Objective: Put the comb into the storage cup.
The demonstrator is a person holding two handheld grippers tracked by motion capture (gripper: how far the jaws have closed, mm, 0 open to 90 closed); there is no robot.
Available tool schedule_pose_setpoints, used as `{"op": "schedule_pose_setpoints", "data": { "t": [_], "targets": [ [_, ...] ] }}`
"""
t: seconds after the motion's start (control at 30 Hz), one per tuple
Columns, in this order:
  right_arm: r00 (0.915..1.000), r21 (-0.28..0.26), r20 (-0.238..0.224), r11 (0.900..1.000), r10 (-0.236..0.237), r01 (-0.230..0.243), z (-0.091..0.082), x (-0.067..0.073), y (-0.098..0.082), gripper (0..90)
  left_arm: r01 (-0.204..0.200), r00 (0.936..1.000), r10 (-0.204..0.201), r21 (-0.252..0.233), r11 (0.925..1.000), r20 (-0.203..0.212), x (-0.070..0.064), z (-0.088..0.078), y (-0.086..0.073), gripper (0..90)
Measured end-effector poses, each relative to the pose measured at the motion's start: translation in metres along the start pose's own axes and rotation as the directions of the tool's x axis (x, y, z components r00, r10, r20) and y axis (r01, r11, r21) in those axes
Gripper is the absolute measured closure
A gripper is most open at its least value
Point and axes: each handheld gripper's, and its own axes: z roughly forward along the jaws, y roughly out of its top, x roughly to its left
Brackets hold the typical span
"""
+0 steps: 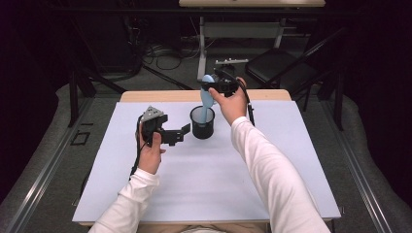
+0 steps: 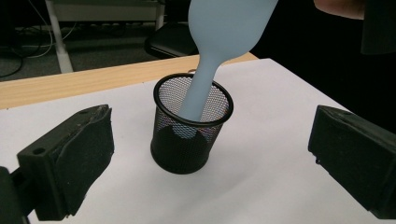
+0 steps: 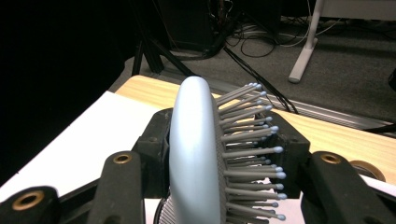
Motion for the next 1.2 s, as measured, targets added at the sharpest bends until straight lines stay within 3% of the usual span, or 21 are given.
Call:
{"op": "schedule_pose_setpoints", "data": {
  "t": [1.2],
  "targets": [
    [0.9991, 0.051, 0.021, 0.998, -0.037, 0.036, 0.019, 0.002, -0.016, 48.9, 0.0, 1.0, 0.0, 0.005, 1.0, -0.002, 0.0, 0.001, -0.001, 0.5]
  ]
}}
